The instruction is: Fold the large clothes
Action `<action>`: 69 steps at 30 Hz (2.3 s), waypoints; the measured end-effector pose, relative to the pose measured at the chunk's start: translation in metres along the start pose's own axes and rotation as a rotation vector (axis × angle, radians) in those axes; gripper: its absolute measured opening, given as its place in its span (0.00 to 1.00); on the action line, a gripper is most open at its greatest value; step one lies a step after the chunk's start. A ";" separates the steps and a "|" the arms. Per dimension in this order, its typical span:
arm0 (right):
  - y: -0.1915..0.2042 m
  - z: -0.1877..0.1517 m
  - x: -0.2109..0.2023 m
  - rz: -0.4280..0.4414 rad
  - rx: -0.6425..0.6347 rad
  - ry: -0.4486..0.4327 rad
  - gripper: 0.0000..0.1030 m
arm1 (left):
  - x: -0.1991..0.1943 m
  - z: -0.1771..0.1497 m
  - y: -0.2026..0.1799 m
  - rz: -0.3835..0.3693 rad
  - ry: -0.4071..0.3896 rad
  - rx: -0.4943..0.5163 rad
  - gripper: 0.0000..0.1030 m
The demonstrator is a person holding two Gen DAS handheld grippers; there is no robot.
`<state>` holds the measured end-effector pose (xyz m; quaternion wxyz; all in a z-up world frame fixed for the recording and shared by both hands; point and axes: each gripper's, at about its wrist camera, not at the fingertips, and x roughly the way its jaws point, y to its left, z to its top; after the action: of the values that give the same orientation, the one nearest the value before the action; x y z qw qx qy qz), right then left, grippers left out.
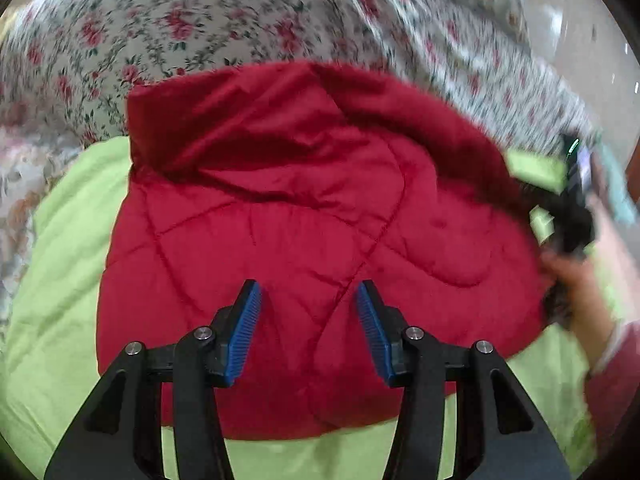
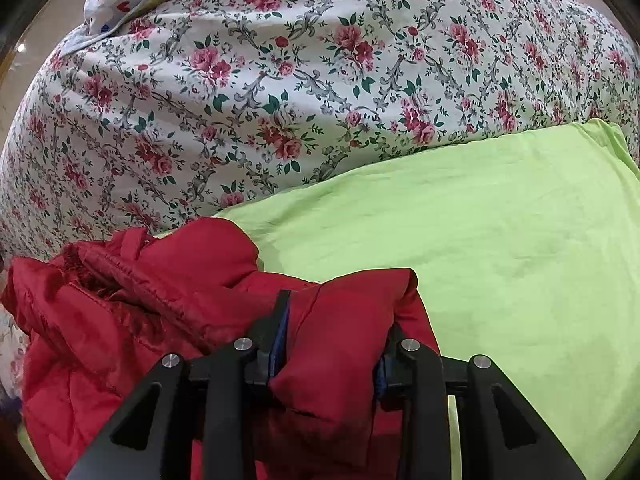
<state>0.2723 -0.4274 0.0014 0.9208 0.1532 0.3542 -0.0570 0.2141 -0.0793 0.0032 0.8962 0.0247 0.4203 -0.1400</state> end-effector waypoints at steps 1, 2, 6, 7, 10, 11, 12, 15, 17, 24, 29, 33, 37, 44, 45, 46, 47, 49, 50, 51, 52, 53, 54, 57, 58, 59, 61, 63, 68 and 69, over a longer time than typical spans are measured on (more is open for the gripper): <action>-0.001 0.001 -0.004 0.005 0.008 0.001 0.36 | 0.006 0.000 -0.001 0.015 0.003 0.009 0.48; -0.002 0.002 -0.011 0.016 0.024 -0.002 0.39 | 0.015 0.000 0.001 0.029 0.008 0.012 0.48; -0.001 0.000 -0.058 0.036 0.052 -0.076 0.63 | 0.035 0.002 0.016 0.021 0.015 -0.035 0.48; 0.001 -0.004 -0.076 0.040 0.041 -0.113 0.69 | 0.035 0.001 0.016 0.024 0.011 -0.034 0.48; 0.015 -0.019 -0.107 0.069 -0.008 -0.153 0.81 | 0.036 0.001 0.013 0.039 0.003 -0.027 0.48; 0.023 -0.026 -0.111 0.096 -0.041 -0.131 0.81 | 0.036 0.001 0.013 0.041 0.002 -0.025 0.48; 0.033 -0.034 -0.110 0.124 -0.085 -0.095 0.81 | 0.037 0.002 0.014 0.040 0.001 -0.026 0.48; 0.060 -0.055 -0.094 0.154 -0.211 0.010 0.80 | 0.038 0.004 0.018 0.037 0.003 -0.030 0.47; 0.071 -0.065 -0.077 0.131 -0.278 0.059 0.79 | 0.037 0.005 0.020 0.040 0.002 -0.032 0.44; 0.053 -0.052 -0.024 0.059 -0.208 0.153 0.80 | 0.048 0.025 0.056 0.055 0.014 -0.108 0.24; 0.046 -0.046 -0.006 0.070 -0.167 0.190 0.80 | 0.071 0.034 0.073 0.015 0.051 -0.174 0.21; 0.045 -0.049 -0.001 0.077 -0.165 0.189 0.81 | 0.077 0.035 0.072 0.022 0.049 -0.174 0.21; 0.046 -0.051 -0.003 0.079 -0.171 0.186 0.82 | 0.079 0.032 0.072 0.023 0.048 -0.171 0.21; 0.046 -0.051 -0.015 0.097 -0.153 0.171 0.82 | 0.077 0.034 0.067 0.027 0.051 -0.157 0.21; 0.046 -0.051 -0.019 0.101 -0.150 0.167 0.82 | 0.077 0.034 0.068 0.022 0.052 -0.159 0.21; 0.046 -0.051 -0.023 0.102 -0.145 0.165 0.82 | 0.076 0.034 0.070 0.013 0.055 -0.164 0.21; 0.045 -0.051 -0.028 0.106 -0.138 0.163 0.82 | 0.075 0.034 0.071 0.008 0.055 -0.168 0.21; 0.042 -0.049 -0.037 0.112 -0.128 0.157 0.82 | 0.069 0.036 0.074 -0.018 0.060 -0.186 0.25; 0.041 -0.049 -0.042 0.112 -0.126 0.153 0.82 | 0.065 0.036 0.075 -0.047 0.061 -0.201 0.32; 0.040 -0.049 -0.047 0.113 -0.128 0.150 0.83 | 0.060 0.036 0.076 -0.072 0.058 -0.211 0.42; 0.039 -0.050 -0.051 0.115 -0.130 0.150 0.83 | 0.055 0.035 0.077 -0.091 0.050 -0.216 0.47; 0.037 -0.050 -0.055 0.117 -0.131 0.151 0.83 | 0.047 0.032 0.079 -0.101 0.039 -0.216 0.55; 0.035 -0.049 -0.056 0.120 -0.131 0.153 0.83 | 0.042 0.031 0.078 -0.099 0.029 -0.210 0.58; 0.031 -0.049 -0.066 0.124 -0.134 0.152 0.83 | 0.024 0.025 0.079 -0.074 0.000 -0.186 0.63; 0.028 -0.048 -0.071 0.125 -0.133 0.147 0.83 | 0.021 0.023 0.080 -0.074 -0.005 -0.186 0.63; 0.025 -0.048 -0.075 0.122 -0.131 0.139 0.83 | 0.015 0.021 0.083 -0.077 -0.011 -0.191 0.63; 0.019 -0.047 -0.083 0.111 -0.125 0.121 0.83 | 0.007 0.018 0.091 -0.077 -0.020 -0.206 0.63; 0.011 -0.046 -0.088 0.106 -0.116 0.115 0.83 | -0.002 0.013 0.103 -0.085 -0.038 -0.239 0.64; -0.008 -0.046 -0.093 0.102 -0.094 0.128 0.83 | -0.011 0.008 0.134 -0.101 -0.059 -0.339 0.71; -0.012 -0.047 -0.093 0.105 -0.085 0.136 0.84 | -0.010 0.006 0.140 -0.105 -0.056 -0.356 0.71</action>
<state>0.1706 -0.4244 0.0280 0.9021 0.1359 0.4093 0.0170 0.2501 0.0561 0.0046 0.8893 -0.1600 0.4139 -0.1108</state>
